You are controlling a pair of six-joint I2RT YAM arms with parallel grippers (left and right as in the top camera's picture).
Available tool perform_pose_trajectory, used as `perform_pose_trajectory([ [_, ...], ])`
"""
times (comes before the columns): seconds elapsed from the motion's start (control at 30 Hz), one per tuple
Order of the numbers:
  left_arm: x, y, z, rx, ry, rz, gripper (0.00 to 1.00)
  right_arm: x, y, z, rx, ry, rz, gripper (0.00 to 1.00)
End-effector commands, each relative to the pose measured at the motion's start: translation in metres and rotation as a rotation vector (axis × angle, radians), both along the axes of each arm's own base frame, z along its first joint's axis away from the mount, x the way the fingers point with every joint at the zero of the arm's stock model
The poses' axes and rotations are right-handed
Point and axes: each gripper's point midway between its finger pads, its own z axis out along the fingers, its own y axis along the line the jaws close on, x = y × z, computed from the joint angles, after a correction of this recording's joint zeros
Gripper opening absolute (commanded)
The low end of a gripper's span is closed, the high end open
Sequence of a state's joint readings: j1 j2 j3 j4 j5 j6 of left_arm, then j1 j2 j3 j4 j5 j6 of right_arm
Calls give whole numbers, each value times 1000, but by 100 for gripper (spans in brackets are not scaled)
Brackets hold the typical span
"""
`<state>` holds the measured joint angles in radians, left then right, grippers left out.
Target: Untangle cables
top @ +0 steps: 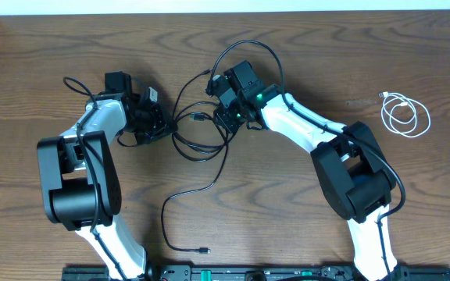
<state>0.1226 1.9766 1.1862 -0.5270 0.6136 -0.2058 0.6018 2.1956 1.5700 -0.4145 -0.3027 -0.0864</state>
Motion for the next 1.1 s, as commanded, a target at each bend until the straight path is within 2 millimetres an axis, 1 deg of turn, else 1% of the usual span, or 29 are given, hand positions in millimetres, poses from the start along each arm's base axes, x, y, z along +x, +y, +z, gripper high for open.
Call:
perform_pose_trajectory([
  [0.0,-3,3,-3,18,14,5,8,-4,2,-14,-27,7,15,27],
  [0.13,-3,3,-3,18,14,5,8,1,-3,-18,-60,-10,-5,22],
  [0.27,-3,3,-3,18,14,5,8,0,-4,-19,-66,-10,-6,19],
  [0.47,-3,3,-3,18,14,5,8,-5,-6,-25,-76,5,-4,19],
  [0.67,-3,3,-3,18,14,5,8,-12,-10,-32,-90,27,-1,20],
  [0.83,-3,3,-3,18,14,5,8,-19,-3,-33,-96,20,16,22],
  [0.87,-3,3,-3,18,14,5,8,-19,-2,-33,-95,18,18,18],
  [0.93,-3,3,-3,18,14,5,8,-18,-1,-32,-94,10,21,6],
  [0.97,-3,3,-3,18,14,5,8,-16,-1,-32,-95,-3,27,1],
  [1.07,-3,3,-3,18,13,5,8,-12,3,-26,-82,-31,40,1],
])
